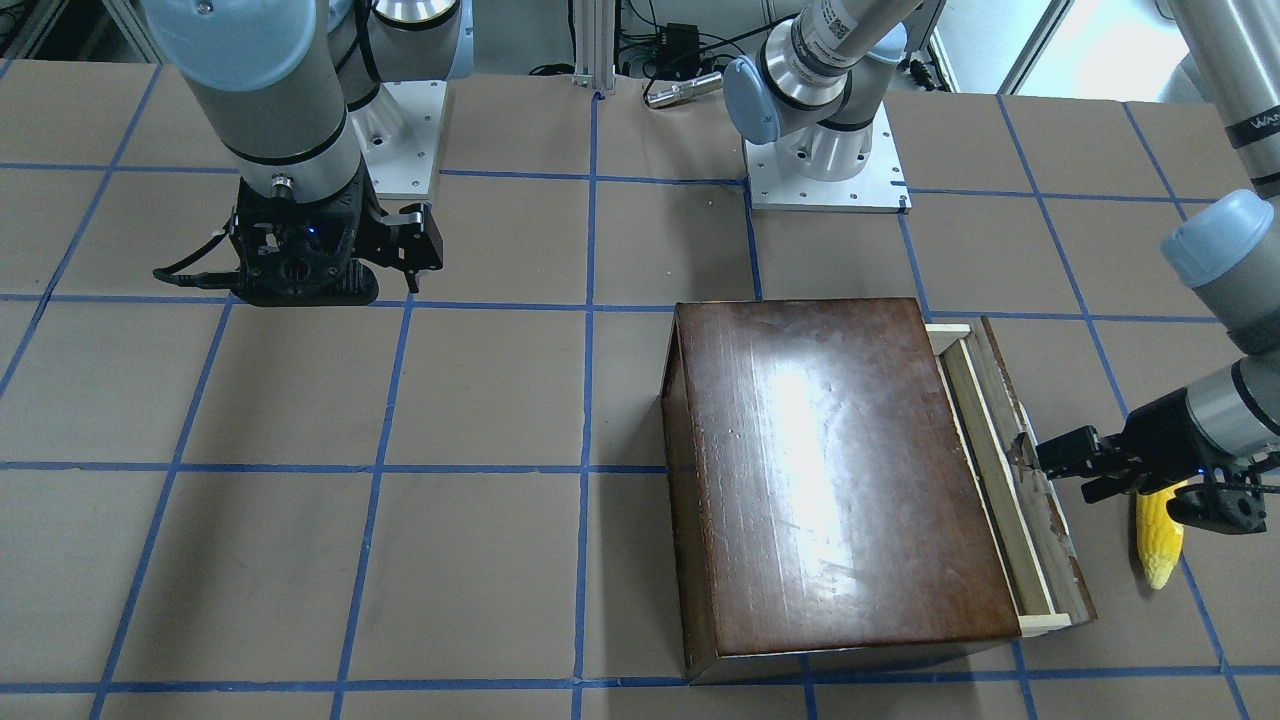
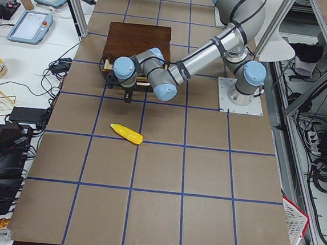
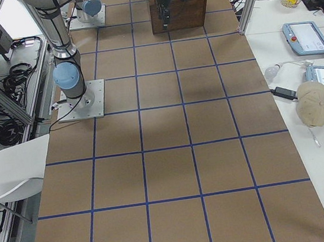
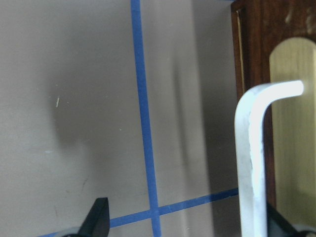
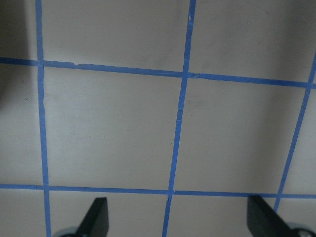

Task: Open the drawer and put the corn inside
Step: 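Pull the drawer handle away from the cabinet with the left gripper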

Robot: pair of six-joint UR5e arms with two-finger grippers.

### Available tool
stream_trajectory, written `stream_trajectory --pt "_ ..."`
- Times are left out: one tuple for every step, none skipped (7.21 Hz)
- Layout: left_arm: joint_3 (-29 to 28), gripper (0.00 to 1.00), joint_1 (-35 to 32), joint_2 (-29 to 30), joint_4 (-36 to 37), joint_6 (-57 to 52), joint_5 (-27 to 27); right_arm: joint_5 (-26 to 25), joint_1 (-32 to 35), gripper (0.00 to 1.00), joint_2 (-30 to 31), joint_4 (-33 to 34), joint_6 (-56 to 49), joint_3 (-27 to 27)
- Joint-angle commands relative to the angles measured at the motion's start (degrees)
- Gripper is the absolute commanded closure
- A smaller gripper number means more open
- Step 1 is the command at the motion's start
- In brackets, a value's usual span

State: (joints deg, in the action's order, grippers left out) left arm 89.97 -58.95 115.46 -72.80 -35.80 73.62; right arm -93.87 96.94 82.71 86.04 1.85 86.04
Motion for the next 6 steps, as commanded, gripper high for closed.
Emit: stream_trajectory --pt "-0.49 0.0 0.15 0.29 0.11 -0.14 0.56 0.0 0.0 0.0 0.0 0.0 0.0 0.0" --pt "-0.49 0.0 0.32 0.29 0.12 -0.23 0.56 0.0 0.0 0.0 0.0 0.0 0.0 0.0" --pt "-0.58 0.0 1.63 0.47 0.12 -1.71 0.56 0.0 0.0 0.0 0.0 0.0 0.0 0.0" --pt "-0.58 0.0 2.34 0.73 0.12 -2.6 0.56 0.0 0.0 0.0 0.0 0.0 0.0 0.0" --pt "-0.67 0.0 2.43 0.73 0.12 -2.6 0.56 0.0 0.0 0.0 0.0 0.0 0.0 0.0" --pt "-0.67 0.0 2.52 0.73 0.12 -2.6 0.65 0.0 0.0 0.0 0.0 0.0 0.0 0.0"
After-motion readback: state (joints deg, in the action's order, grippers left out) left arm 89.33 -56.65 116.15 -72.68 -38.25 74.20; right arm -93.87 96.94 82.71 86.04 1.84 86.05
